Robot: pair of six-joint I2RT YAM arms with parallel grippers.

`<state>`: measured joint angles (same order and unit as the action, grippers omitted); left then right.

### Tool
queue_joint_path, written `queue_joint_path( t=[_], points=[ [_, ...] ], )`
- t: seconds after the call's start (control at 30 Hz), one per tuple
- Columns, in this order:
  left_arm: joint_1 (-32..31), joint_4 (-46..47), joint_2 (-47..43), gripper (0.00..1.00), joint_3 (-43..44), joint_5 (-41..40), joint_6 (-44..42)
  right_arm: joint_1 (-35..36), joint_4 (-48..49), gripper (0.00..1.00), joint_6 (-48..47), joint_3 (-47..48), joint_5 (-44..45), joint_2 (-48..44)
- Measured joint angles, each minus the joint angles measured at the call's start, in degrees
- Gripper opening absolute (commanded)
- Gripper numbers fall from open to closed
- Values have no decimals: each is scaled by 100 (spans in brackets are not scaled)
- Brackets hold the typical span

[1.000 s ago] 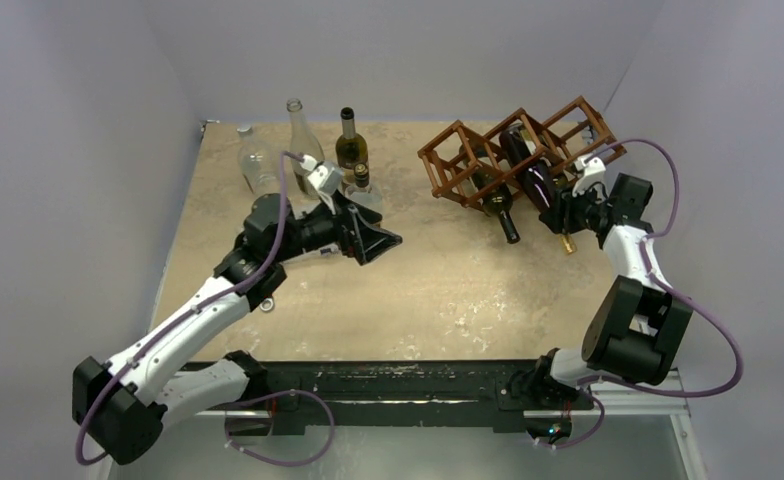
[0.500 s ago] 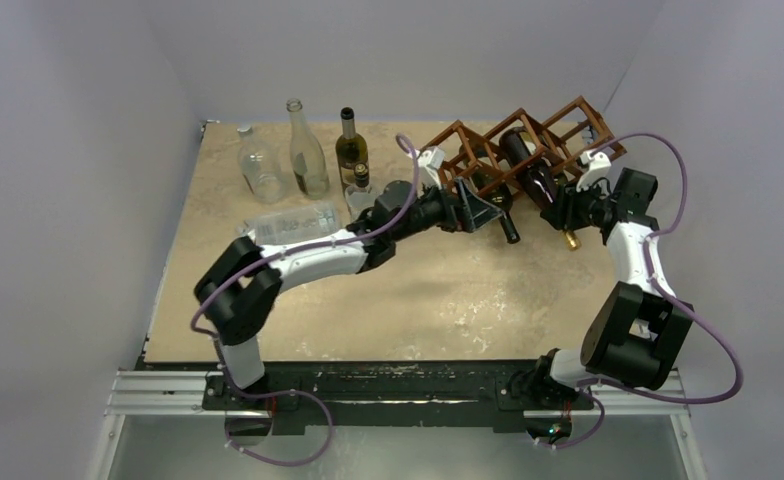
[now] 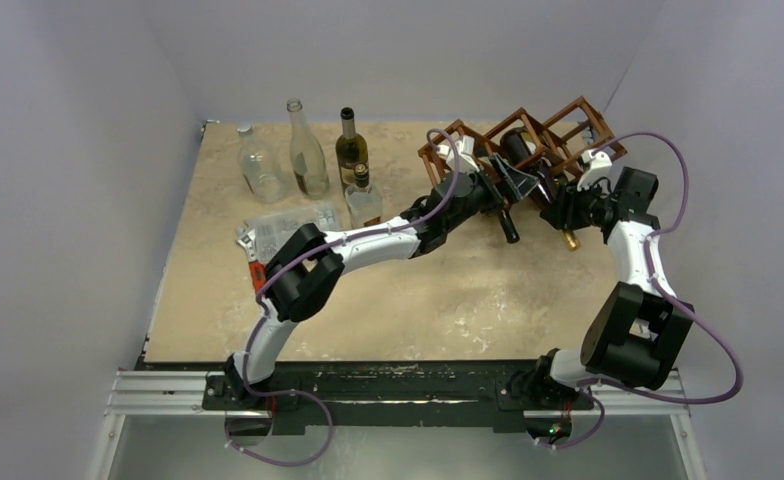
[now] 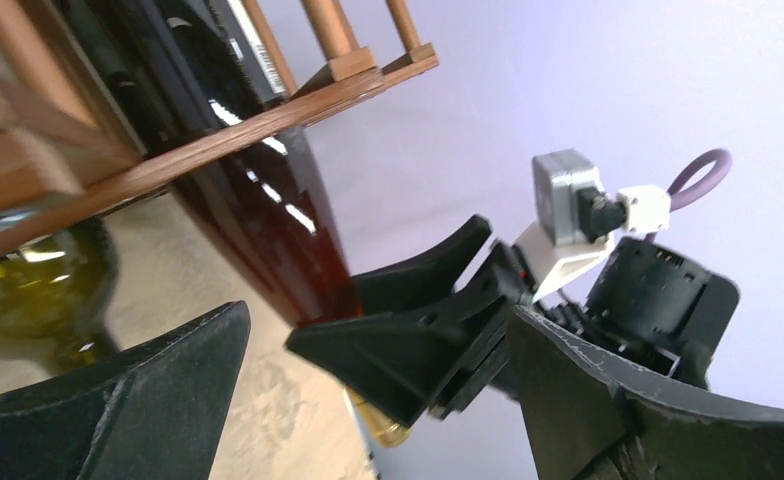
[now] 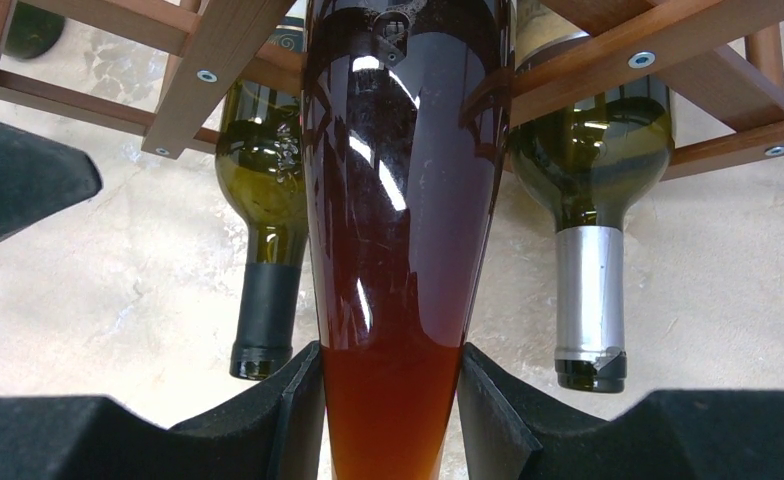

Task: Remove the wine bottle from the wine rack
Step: Pick up the wine bottle from the wine rack.

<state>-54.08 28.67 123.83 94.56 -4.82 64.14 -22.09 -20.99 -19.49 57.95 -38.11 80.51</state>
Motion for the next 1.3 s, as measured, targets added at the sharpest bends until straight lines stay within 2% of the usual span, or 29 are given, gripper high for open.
queue_joint_path(
  t=[0.23,0.67,1.3],
  points=[
    [-140,-503,601,100,966,-420,317,0,-11,0,11,0,-15,0],
    [-142,-1314,1165,100,1593,-710,636,-17,-223,0,-17,0,17,-264],
    [-155,-1567,1687,100,2597,-1113,1029,-55,-612,0,-337,-127,35,-507]
  ],
)
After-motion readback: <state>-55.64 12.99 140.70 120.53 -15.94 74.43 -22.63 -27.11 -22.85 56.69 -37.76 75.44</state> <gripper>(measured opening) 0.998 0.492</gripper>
